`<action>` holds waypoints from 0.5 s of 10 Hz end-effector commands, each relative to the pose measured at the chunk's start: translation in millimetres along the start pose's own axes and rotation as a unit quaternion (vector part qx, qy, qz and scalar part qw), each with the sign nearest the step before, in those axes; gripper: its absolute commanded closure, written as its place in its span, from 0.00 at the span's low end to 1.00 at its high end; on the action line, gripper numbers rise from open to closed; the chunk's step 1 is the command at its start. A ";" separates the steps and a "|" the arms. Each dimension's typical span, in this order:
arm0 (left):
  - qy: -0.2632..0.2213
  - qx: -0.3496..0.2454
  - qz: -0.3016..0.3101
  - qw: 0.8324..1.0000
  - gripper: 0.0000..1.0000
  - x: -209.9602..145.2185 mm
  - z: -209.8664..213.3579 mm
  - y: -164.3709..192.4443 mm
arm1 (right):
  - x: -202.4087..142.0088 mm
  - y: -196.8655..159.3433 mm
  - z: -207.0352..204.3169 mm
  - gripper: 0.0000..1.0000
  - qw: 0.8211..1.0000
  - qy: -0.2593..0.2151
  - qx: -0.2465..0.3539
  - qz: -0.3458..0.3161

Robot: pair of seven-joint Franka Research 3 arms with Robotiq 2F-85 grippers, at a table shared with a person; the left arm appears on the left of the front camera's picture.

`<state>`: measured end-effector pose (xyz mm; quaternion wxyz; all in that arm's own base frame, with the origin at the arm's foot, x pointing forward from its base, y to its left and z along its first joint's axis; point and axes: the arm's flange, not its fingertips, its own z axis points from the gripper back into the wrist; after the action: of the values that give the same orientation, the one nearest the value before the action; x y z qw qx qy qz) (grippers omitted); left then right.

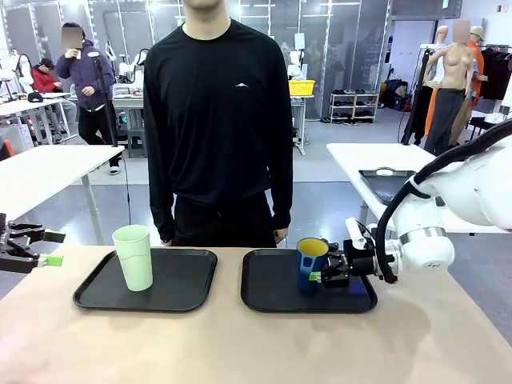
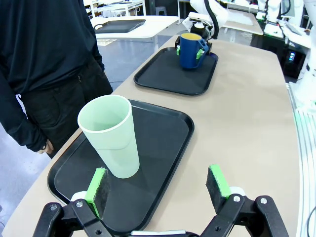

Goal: Sort and store the cups by type.
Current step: Pick up the Handle plastic cup and place it into the empty Flat Tray.

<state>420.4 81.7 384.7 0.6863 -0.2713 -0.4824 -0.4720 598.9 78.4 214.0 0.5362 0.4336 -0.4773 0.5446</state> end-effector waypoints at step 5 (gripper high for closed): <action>-0.004 0.004 -0.005 1.000 0.00 1.5 -1.1 0.6 | 4.5 -5.7 -0.1 0.00 0.999 0.019 0.008 -0.025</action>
<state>420.4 81.7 384.7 0.6863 -0.2713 -0.4824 -0.4720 602.3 79.0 212.2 0.5417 0.4384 -0.4703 0.5414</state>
